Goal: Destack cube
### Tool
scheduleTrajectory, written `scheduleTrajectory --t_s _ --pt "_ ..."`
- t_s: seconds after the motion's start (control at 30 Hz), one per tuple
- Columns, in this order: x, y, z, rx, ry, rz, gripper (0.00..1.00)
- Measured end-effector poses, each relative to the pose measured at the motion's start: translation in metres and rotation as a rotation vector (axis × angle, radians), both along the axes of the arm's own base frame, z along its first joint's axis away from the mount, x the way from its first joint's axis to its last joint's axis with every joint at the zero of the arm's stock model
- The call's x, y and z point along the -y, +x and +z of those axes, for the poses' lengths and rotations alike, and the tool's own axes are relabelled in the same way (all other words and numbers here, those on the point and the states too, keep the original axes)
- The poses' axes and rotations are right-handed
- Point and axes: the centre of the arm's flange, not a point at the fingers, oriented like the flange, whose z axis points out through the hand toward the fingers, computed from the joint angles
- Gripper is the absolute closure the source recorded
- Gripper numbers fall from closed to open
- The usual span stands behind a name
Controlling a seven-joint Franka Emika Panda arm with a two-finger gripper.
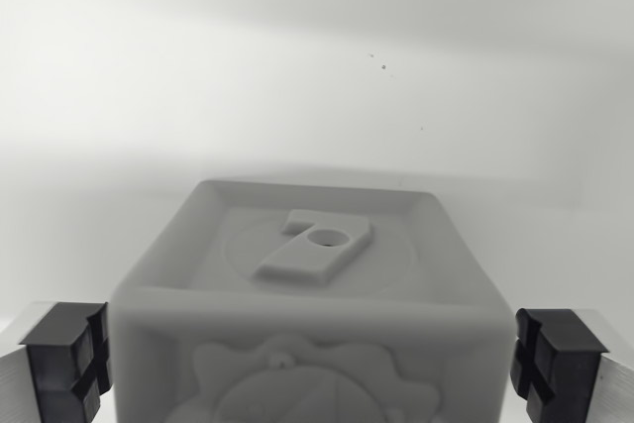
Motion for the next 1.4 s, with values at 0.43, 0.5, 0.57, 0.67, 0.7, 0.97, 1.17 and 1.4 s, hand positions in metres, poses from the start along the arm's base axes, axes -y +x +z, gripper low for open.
scheduleTrajectory --t_s 0.43,0.5,0.57,0.67,0.7,0.97,1.17,1.4 --pt "0.0 0.001 0.029 0.002 0.001 0.0 0.0" --pt "0.0 0.001 0.035 0.003 0.002 0.0 0.0" --pt "0.0 0.0 0.041 0.002 0.001 0.0 0.0" --pt "0.0 0.001 0.052 0.003 0.002 0.0 0.0" --pt "0.0 0.001 0.056 0.003 0.002 0.0 0.0" --pt "0.0 0.001 0.083 0.004 0.003 0.0 0.0" --pt "0.0 0.001 0.107 0.004 0.003 -0.001 0.0" --pt "0.0 0.0 0.136 0.003 0.003 -0.001 0.0"
